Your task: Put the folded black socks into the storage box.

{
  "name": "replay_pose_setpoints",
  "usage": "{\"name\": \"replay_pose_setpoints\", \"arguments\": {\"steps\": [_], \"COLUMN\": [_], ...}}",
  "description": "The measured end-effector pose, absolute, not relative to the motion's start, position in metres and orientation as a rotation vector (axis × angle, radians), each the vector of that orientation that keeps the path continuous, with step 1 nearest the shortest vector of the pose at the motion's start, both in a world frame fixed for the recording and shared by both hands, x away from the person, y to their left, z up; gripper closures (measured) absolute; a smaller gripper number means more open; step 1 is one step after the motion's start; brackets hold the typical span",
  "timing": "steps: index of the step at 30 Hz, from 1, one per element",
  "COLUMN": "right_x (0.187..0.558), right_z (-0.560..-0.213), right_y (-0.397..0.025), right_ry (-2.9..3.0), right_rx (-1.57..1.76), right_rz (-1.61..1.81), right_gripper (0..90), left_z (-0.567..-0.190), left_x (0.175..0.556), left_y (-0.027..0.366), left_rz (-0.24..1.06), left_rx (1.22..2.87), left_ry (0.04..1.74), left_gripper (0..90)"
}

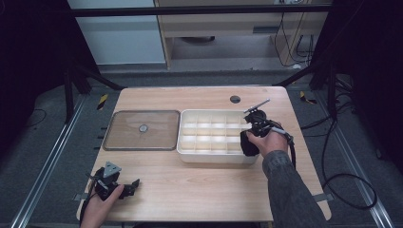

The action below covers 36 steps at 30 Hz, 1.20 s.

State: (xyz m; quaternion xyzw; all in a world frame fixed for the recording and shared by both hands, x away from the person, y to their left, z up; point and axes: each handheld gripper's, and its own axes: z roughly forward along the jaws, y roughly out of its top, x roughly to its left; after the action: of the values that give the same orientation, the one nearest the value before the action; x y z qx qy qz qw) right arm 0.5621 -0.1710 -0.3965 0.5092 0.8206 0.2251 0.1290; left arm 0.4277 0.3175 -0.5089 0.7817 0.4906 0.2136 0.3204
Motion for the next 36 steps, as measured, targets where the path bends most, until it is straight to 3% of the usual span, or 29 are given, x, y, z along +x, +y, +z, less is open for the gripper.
{"name": "replay_pose_setpoints", "arguments": {"steps": [36], "right_x": [0.550], "right_z": [-0.410], "right_y": [-0.177], "right_ry": [2.385], "right_rx": [1.461], "right_rz": [0.670], "right_gripper": [90.0], "left_z": [-0.509], "left_x": [0.428], "left_y": [0.317], "left_rz": [0.561], "left_rx": [2.056], "left_ry": [1.288], "left_gripper": [0.0]}}
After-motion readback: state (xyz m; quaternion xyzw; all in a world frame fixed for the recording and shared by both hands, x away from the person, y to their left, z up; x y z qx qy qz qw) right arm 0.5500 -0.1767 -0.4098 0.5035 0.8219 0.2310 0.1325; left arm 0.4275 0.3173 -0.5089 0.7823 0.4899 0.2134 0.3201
